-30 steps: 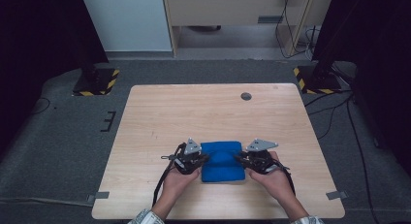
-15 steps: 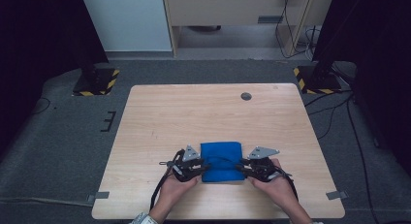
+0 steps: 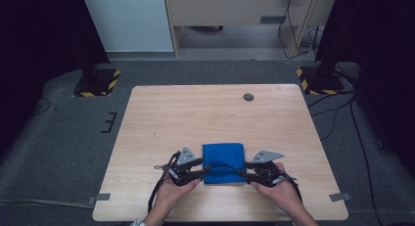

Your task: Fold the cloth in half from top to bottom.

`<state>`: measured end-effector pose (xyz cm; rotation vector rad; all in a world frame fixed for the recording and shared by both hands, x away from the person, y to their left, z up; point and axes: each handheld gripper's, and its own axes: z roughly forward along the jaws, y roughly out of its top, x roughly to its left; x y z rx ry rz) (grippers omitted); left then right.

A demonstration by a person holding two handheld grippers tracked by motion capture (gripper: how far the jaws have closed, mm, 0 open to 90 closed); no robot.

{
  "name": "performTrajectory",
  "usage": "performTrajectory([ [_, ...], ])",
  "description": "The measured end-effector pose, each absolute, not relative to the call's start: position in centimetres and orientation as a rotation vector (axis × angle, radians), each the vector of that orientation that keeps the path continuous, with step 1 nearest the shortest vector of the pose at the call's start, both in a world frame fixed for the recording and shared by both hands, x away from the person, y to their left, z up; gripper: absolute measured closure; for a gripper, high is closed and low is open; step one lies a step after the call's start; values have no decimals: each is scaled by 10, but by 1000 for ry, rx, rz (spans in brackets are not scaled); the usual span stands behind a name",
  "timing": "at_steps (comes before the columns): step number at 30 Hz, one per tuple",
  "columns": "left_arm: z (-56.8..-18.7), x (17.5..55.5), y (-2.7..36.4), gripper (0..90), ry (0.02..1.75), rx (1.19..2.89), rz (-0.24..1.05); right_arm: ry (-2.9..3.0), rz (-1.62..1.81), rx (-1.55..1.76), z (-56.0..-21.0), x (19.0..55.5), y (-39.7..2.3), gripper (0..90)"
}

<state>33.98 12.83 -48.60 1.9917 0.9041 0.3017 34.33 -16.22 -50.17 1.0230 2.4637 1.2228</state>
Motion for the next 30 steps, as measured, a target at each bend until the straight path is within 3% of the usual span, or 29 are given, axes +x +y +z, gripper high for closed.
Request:
performTrajectory([
  [8, -490, 357, 121, 529, 947, 2001, 334, 2403, 1262, 1086, -496, 353, -161, 523],
  [24, -512, 343, 126, 488, 940, 2099, 356, 2406, 1129, 1125, -509, 356, -165, 460],
  [27, -511, 344, 125, 440, 953, 2092, 355, 2411, 1132, 1135, -509, 354, -167, 404],
  [30, -506, 345, 124, 320, 953, 2080, 372, 2387, 1164, 1132, -507, 354, -167, 283],
])
